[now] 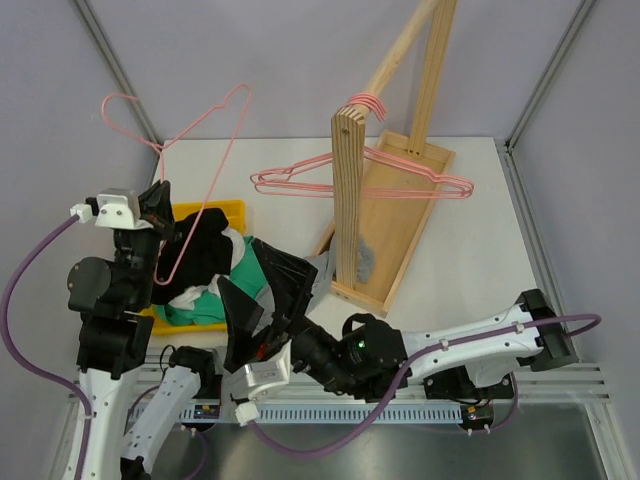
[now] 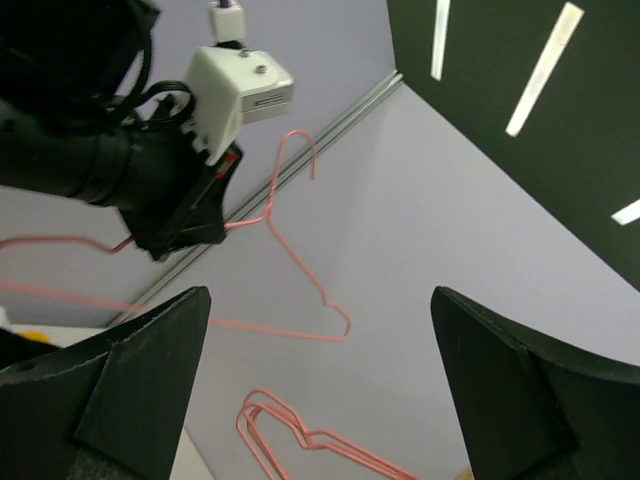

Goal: Remove the tank top from the hanger
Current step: Hang the hanger back to the clothesline with the left arm, then place the tank top into the basket

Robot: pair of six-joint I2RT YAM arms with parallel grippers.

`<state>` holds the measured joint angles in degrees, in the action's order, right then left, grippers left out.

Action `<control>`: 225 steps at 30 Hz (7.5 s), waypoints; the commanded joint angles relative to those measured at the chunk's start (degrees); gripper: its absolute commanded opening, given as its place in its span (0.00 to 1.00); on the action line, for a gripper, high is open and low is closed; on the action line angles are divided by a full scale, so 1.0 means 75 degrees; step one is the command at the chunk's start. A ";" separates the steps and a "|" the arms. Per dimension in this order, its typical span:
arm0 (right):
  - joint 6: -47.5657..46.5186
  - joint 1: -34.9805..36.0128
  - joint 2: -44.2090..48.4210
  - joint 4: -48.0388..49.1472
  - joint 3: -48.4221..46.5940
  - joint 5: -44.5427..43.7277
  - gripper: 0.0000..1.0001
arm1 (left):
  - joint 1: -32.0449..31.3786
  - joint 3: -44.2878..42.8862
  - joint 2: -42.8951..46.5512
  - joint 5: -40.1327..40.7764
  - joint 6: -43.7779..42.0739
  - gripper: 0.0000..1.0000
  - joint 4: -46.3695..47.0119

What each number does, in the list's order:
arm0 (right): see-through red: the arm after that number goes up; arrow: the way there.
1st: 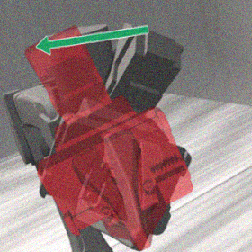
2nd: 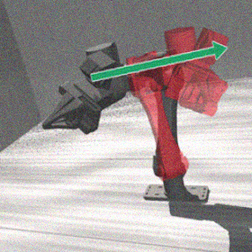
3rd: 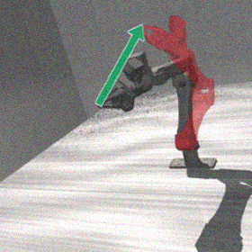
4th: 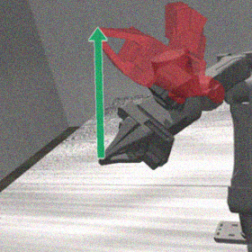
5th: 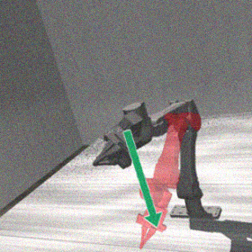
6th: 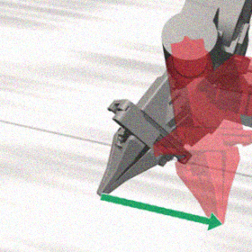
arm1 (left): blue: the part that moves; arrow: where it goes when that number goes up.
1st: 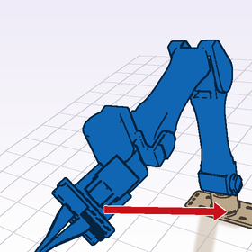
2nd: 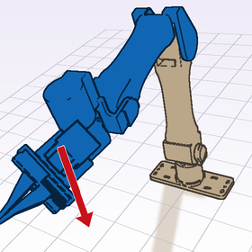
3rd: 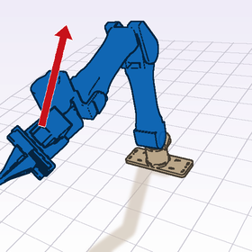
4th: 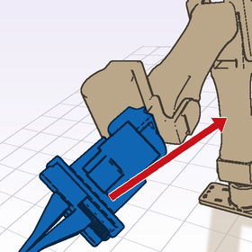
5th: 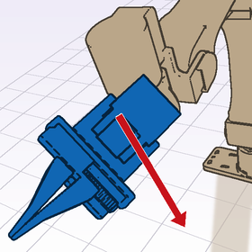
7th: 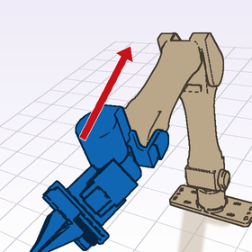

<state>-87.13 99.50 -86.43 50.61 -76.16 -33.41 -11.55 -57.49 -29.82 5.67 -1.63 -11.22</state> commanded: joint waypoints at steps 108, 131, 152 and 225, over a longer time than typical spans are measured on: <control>0.3004 0.1475 0.6439 -0.5576 0.0170 -0.5038 1.00 | -0.3253 -0.3164 -0.4345 0.2674 -0.3242 0.99 0.4710; 0.3532 0.1475 0.6473 -0.6056 0.0170 -0.4710 0.99 | -0.3627 0.3152 -0.1016 0.5350 0.2900 0.99 0.1262; 0.3555 0.1475 0.6509 -0.6045 0.0206 -0.4710 0.99 | -0.6136 0.5193 -0.3229 0.5081 0.3357 0.99 0.3407; 0.3367 0.1463 0.6767 -0.5635 0.0463 -0.4475 0.99 | -0.7050 -0.3383 -0.1284 0.7037 -0.2781 0.00 -0.0590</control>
<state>-61.30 110.15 -36.36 6.28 -72.86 -68.25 -64.18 -77.47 -37.32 60.62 -11.33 -25.15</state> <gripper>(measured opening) 0.993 0.025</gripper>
